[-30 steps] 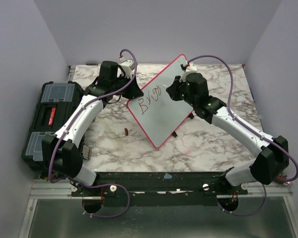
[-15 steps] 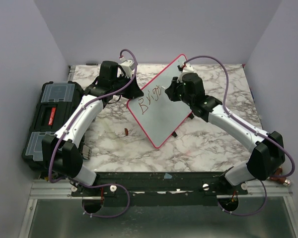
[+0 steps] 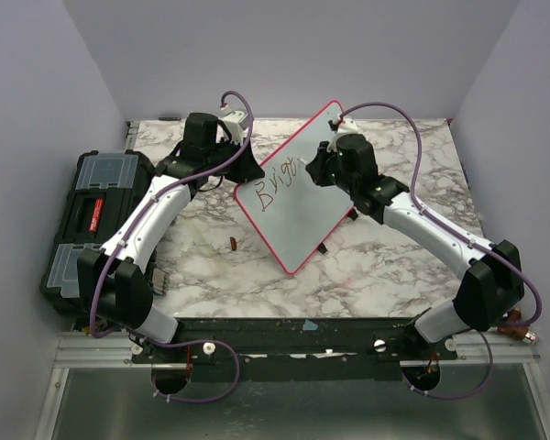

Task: Write a sentence on the whiteboard
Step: Write on the whiteboard at the whiteboard stand.

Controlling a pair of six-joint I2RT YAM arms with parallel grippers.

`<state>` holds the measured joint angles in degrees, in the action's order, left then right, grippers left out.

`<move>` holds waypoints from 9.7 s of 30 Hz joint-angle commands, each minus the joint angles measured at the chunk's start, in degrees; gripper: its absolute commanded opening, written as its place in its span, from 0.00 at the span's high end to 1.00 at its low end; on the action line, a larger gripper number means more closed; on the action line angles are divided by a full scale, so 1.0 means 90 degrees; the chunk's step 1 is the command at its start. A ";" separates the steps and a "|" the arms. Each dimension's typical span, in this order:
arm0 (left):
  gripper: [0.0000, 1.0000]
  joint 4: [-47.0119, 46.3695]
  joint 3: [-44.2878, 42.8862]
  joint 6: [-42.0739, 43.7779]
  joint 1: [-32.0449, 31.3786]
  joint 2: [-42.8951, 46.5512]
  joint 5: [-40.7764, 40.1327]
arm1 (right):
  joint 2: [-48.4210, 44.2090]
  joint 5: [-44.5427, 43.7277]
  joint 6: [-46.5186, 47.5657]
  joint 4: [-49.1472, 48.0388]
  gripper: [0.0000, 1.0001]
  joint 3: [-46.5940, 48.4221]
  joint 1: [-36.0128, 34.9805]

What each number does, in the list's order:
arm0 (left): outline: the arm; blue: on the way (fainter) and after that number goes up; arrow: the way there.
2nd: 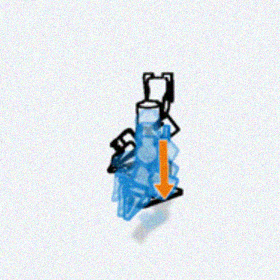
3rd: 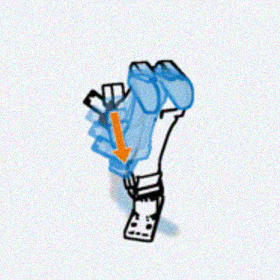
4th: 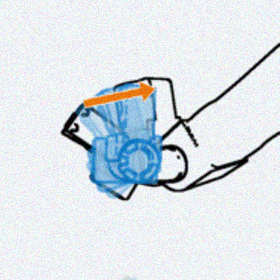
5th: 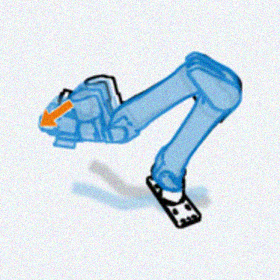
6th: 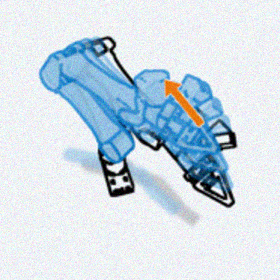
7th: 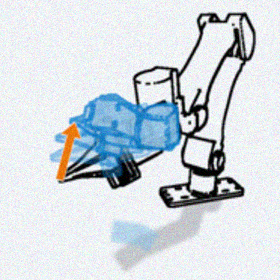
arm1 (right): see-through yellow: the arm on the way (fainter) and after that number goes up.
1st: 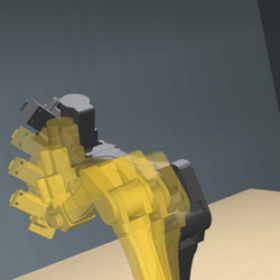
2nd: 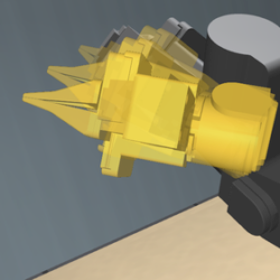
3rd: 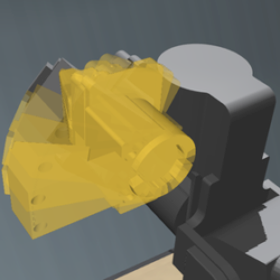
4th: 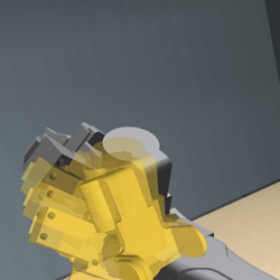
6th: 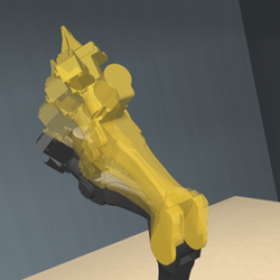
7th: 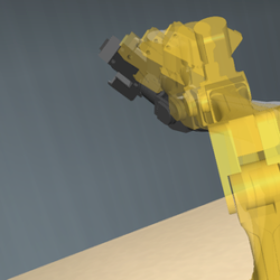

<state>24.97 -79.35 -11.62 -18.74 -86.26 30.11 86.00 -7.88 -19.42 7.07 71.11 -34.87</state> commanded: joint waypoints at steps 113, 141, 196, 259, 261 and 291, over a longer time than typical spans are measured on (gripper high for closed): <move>1.00 -0.0396 0.0177 0.0392 0.0002 0.0380 -0.0327 | 0.0409 -0.0258 0.0362 0.0134 0.99 0.0862 0.0134; 1.00 -0.0416 0.0161 0.0412 0.0002 0.0323 -0.0299 | 0.0370 0.0006 0.0112 -0.0008 0.99 0.0043 0.0154; 1.00 -0.0405 0.0197 0.0441 0.0002 0.0336 -0.0324 | 0.0815 -0.0255 0.0427 0.0077 0.99 0.0852 0.0164; 1.00 -0.0563 0.0321 0.0285 0.0002 0.0428 -0.0306 | -0.1439 0.0182 0.0814 0.0274 0.99 -0.0479 0.0634; 1.00 -0.0576 0.0340 0.0285 0.0002 0.0437 -0.0318 | -0.1397 0.0237 0.0805 0.0278 0.99 -0.0461 0.0634; 1.00 -0.0709 0.0399 0.0119 -0.0046 0.0512 -0.0435 | -0.1298 0.1652 0.0072 -0.0074 0.99 -0.1696 -0.1630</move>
<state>21.91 -76.05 -13.15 -19.25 -83.81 29.28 72.86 12.05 -17.87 8.14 56.12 -47.11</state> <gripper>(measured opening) 0.131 0.125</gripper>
